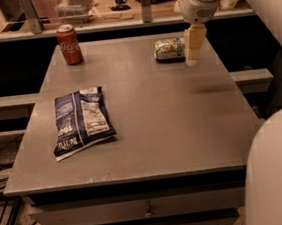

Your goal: Place 7up can upright

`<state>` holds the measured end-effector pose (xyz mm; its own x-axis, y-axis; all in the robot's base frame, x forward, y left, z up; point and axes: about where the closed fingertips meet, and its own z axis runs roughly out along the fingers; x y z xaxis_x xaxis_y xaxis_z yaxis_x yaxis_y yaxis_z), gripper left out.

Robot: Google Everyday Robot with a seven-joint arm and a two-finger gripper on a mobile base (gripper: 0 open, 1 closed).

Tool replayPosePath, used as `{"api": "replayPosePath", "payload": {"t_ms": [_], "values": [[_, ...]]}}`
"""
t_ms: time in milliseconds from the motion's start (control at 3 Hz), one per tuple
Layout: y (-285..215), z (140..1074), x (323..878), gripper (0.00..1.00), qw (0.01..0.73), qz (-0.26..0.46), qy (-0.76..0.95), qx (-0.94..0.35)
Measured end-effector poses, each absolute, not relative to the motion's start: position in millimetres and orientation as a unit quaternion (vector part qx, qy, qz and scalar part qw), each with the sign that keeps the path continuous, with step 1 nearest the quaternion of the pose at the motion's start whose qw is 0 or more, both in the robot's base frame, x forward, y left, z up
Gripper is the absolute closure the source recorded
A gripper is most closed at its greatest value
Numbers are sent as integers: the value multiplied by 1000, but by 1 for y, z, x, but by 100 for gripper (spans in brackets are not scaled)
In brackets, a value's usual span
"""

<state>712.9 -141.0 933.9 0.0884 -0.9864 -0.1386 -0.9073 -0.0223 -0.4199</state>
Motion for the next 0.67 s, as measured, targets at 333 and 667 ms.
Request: {"api": "replayPosePath", "payload": {"t_ms": [333,667], "values": [[-134,922,733,0,201,-93,666,-712],[-124,905,752,0,183,-93,661,-721]]}}
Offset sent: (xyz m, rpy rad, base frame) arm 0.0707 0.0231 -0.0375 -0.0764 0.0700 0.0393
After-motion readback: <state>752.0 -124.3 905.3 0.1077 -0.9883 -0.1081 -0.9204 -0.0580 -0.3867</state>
